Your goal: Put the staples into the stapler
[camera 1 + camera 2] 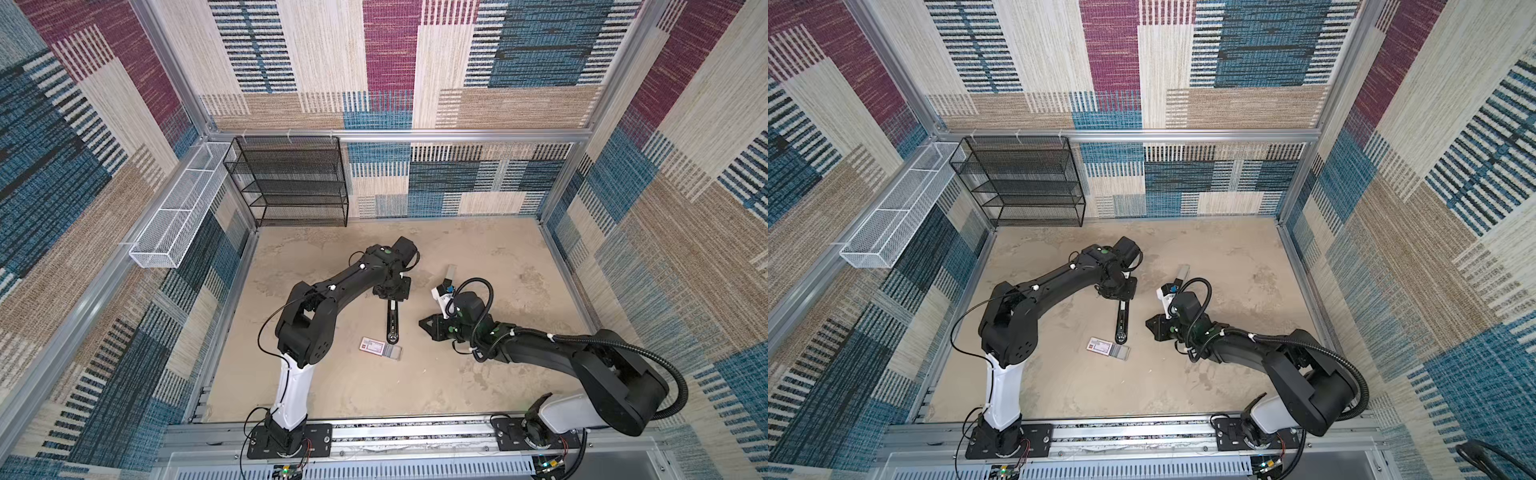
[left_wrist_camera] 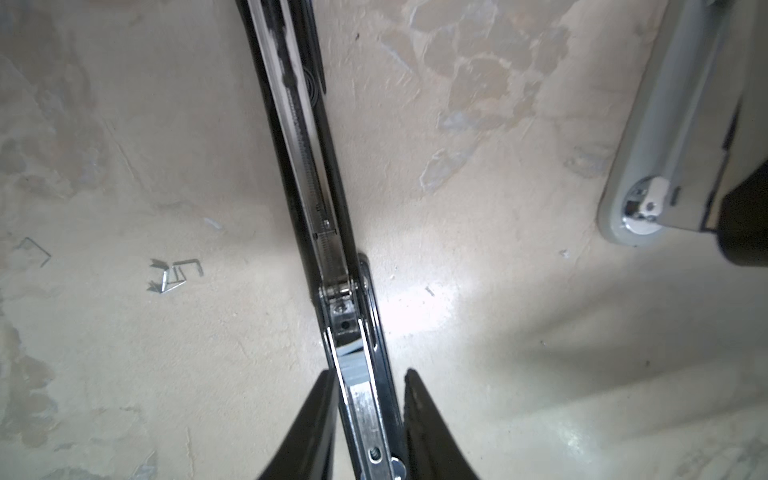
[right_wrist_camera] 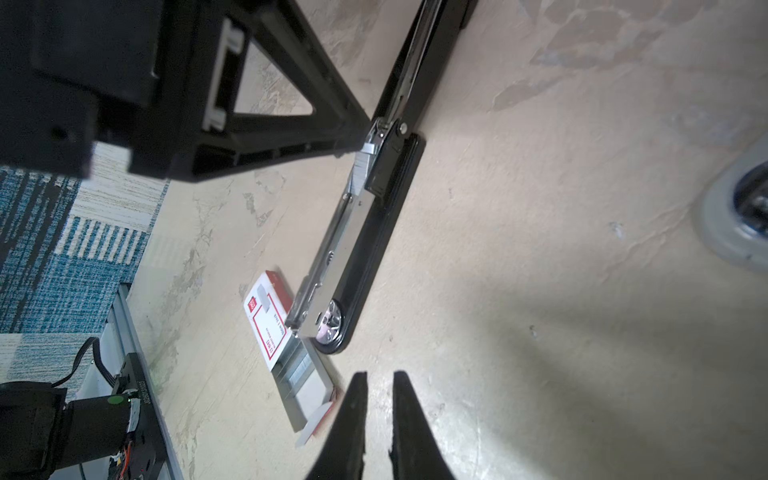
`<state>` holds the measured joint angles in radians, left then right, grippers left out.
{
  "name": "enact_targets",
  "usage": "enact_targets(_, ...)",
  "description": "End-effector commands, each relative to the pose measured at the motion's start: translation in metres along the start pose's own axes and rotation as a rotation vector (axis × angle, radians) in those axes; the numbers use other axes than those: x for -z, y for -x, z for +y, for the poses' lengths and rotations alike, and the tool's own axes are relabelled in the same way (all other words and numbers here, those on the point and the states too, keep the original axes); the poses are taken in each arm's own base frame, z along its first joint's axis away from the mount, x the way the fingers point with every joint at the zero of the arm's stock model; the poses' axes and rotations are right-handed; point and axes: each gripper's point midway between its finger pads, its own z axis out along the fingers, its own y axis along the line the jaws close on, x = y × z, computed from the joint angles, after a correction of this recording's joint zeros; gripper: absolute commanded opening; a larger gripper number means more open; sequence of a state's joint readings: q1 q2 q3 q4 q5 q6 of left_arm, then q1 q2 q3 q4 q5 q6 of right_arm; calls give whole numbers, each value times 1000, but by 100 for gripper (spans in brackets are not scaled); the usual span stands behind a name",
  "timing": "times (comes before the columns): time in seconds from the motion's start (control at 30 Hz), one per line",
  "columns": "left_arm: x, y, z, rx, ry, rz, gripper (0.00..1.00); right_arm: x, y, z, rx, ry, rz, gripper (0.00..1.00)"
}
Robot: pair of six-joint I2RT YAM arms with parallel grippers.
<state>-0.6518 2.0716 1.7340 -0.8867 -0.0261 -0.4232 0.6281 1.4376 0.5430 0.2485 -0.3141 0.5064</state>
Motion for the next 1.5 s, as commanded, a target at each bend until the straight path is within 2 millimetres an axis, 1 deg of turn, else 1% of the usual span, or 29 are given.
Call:
enact_targets(0.0,6,4,6,-9,10,-3,33,1,7,5,14,13,-17,17)
enact_targets(0.37,-17,10,19,-8,64,20,33,3,7,6,15,12,-19,17)
enact_targets(0.67,-21,12,36,13,112,16,33,3,5,5,15,14,-15,17)
enact_targets(0.83,-26,12,34,6,102,27,33,2,5,5,14,14,-14,17)
enact_targets(1.0,-35,2,30,4,91,63,32,2,4,4,12,11,-12,17)
enact_targets(1.2,-35,-5,31,-8,105,64,29,0,2,2,9,7,-6,16)
enact_targets(1.4,-29,-10,33,-20,124,53,29,-2,1,1,5,7,3,16)
enact_targets(1.47,-23,-9,31,-24,122,34,29,-3,-1,0,3,6,7,16)
